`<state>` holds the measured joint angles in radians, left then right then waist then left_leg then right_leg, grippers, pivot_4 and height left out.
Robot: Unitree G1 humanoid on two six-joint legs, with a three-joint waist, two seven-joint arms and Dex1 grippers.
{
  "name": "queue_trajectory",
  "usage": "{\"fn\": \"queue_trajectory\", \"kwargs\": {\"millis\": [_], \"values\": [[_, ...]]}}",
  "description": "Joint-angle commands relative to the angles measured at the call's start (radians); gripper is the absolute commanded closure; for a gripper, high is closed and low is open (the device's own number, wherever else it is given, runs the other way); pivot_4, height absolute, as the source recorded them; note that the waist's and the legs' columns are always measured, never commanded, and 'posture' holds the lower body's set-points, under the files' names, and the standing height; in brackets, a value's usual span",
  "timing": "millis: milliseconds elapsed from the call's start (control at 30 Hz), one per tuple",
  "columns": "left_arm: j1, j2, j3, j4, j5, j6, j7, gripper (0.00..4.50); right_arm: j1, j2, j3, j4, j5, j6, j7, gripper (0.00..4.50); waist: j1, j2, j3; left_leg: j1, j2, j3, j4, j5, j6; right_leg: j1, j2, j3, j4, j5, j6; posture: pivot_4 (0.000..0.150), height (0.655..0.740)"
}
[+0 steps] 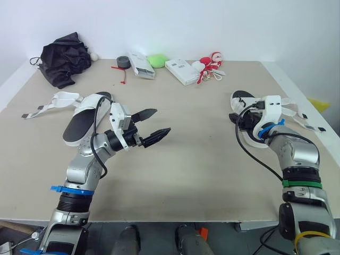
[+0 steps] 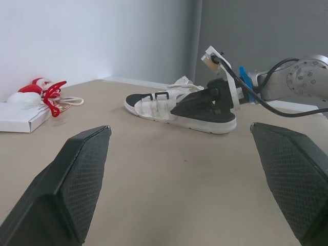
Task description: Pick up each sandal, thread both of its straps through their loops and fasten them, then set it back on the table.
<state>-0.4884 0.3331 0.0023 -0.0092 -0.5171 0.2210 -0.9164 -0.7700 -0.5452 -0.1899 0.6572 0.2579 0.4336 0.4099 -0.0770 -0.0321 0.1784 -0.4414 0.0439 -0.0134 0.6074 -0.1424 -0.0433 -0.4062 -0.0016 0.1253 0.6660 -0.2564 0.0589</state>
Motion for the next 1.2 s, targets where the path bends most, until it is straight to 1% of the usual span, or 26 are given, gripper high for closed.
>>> {"fn": "queue_trajectory", "kwargs": {"millis": [33, 200, 267, 333, 367, 433, 467, 500, 600, 700, 733, 833, 1000, 1133, 1167, 1200], "values": [[-0.022, 0.0, 0.028, -0.022, -0.009, -0.012, 0.015, 0.0, -0.14, 0.019, 0.021, 0.194, -0.062, -0.143, -0.016, 0.08, 0.001, 0.0, 0.0, 0.0, 0.0, 0.0, 0.0, 0.0, 0.0, 0.0, 0.0, 0.0, 0.0, 0.0, 0.0, 0.15, 0.738], [-0.02, -0.001, 0.044, -0.028, -0.022, -0.007, 0.028, 0.0, -0.257, 0.043, 0.054, 0.405, -0.136, -0.279, -0.062, 0.08, -0.003, 0.0, 0.0, 0.001, 0.0, 0.0, 0.0, 0.0, 0.0, 0.0, 0.0, 0.0, 0.0, 0.001, 0.0, 0.15, 0.738], [-0.014, -0.001, 0.049, -0.033, -0.026, -0.004, 0.033, 0.0, -0.287, 0.048, 0.059, 0.462, -0.156, -0.318, -0.088, 0.08, -0.003, 0.0, 0.0, 0.001, 0.0, 0.0, 0.0, 0.0, 0.0, 0.0, 0.001, 0.0, 0.0, 0.001, 0.0, 0.15, 0.738], [-0.005, 0.001, 0.056, -0.039, -0.028, -0.002, 0.039, 0.0, -0.306, 0.053, 0.055, 0.502, -0.166, -0.35, -0.113, 0.63, -0.003, 0.0, 0.0, 0.001, 0.0, 0.0, 0.0, 0.0, 0.0, 0.0, 0.0, 0.0, 0.0, 0.001, -0.001, 0.15, 0.738], [0.0, 0.003, 0.058, -0.043, -0.029, 0.0, 0.04, 0.0, -0.312, 0.054, 0.055, 0.518, -0.17, -0.371, -0.116, 0.7, -0.003, 0.0, 0.0, 0.0, 0.0, 0.0, 0.0, 0.0, 0.0, 0.0, 0.0, 0.0, 0.0, 0.002, -0.003, 0.15, 0.738], [0.008, 0.009, 0.06, -0.047, -0.029, 0.0, 0.041, 0.0, -0.318, 0.055, 0.055, 0.538, -0.176, -0.398, -0.112, 1.6, -0.003, 0.0, 0.0, 0.0, 0.0, 0.0, -0.001, 0.0, 0.0, 0.0, 0.0, 0.0, 0.0, 0.002, -0.003, 0.15, 0.738], [0.013, 0.012, 0.062, -0.048, -0.029, 0.0, 0.042, 0.0, -0.322, 0.057, 0.052, 0.55, -0.178, -0.408, -0.107, 1.6, -0.003, 0.0, 0.0, 0.0, 0.0, 0.0, -0.001, 0.0, 0.0, 0.0, 0.0, 0.0, 0.0, 0.002, -0.003, 0.15, 0.738], [0.016, 0.015, 0.066, -0.048, -0.028, 0.0, 0.044, 0.0, -0.323, 0.059, 0.051, 0.559, -0.181, -0.421, -0.105, 2.17, -0.003, 0.0, 0.0, 0.0, 0.0, 0.0, -0.001, 0.0, 0.0, 0.0, 0.0, 0.0, 0.0, 0.002, -0.003, 0.15, 0.738], [0.034, 0.031, 0.083, -0.055, -0.032, 0.006, 0.044, 0.0, -0.317, 0.062, 0.043, 0.575, -0.177, -0.446, -0.076, 3.07, -0.003, 0.0, 0.0, 0.0, 0.0, 0.0, -0.001, 0.0, 0.0, 0.0, 0.0, 0.0, 0.0, 0.002, -0.003, 0.15, 0.738], [0.05, 0.048, 0.096, -0.055, -0.033, 0.008, 0.042, 0.0, -0.316, 0.063, 0.037, 0.587, -0.176, -0.46, -0.032, 4.36, -0.006, 0.0, 0.0, 0.001, 0.0, -0.001, -0.001, 0.0, 0.0, 0.0, 0.0, 0.0, 0.0, 0.002, -0.004, 0.15, 0.738], [0.055, 0.055, 0.1, -0.057, -0.036, 0.011, 0.041, 0.0, -0.317, 0.065, 0.037, 0.589, -0.175, -0.464, -0.015, 4.45, -0.007, 0.0, 0.0, 0.001, 0.0, -0.001, -0.001, 0.0, 0.0, 0.0, 0.0, 0.0, 0.0, 0.002, -0.004, 0.15, 0.738], [0.068, 0.075, 0.111, -0.063, -0.045, 0.029, 0.036, 0.0, -0.32, 0.07, 0.042, 0.586, -0.177, -0.474, 0.039, 4.45, -0.009, 0.0, 0.0, 0.001, 0.0, -0.001, -0.001, 0.0, 0.0, 0.0, 0.001, 0.0, 0.0, 0.002, -0.004, 0.15, 0.738], [0.098, 0.121, 0.117, -0.106, -0.074, 0.073, 0.013, 0.0, -0.33, 0.093, 0.034, 0.567, -0.143, -0.454, 0.225, 4.45, -0.019, 0.0, 0.0, 0.001, 0.0, -0.001, -0.001, 0.0, 0.0, 0.0, 0.001, 0.0, 0.0, 0.002, -0.004, 0.15, 0.738], [0.145, 0.193, 0.125, -0.171, -0.108, 0.125, -0.041, 0.0, -0.309, 0.112, 0.079, 0.469, -0.108, -0.385, 0.572, 4.45, -0.03, 0.001, 0.001, 0.001, 0.002, -0.001, -0.002, 0.0, 0.0, 0.0, 0.002, 0.0, 0.0, 0.002, -0.004, 0.15, 0.738], [0.158, 0.223, 0.135, -0.176, -0.115, 0.145, -0.052, 0.0, -0.281, 0.108, 0.115, 0.395, -0.097, -0.358, 0.697, 4.45, -0.03, 0.002, 0.001, 0.002, 0.003, -0.001, -0.002, 0.0, 0.0, 0.0, 0.004, 0.0, 0.0, 0.002, -0.004, 0.15, 0.738], [0.166, 0.243, 0.143, -0.179, -0.121, 0.161, -0.058, 0.0, -0.26, 0.105, 0.137, 0.338, -0.09, -0.332, 0.782, 4.45, -0.03, 0.002, 0.001, 0.002, 0.003, -0.002, -0.002, 0.0, 0.0, 0.0, 0.004, -0.001, 0.001, 0.002, -0.004, 0.15, 0.738]]}}
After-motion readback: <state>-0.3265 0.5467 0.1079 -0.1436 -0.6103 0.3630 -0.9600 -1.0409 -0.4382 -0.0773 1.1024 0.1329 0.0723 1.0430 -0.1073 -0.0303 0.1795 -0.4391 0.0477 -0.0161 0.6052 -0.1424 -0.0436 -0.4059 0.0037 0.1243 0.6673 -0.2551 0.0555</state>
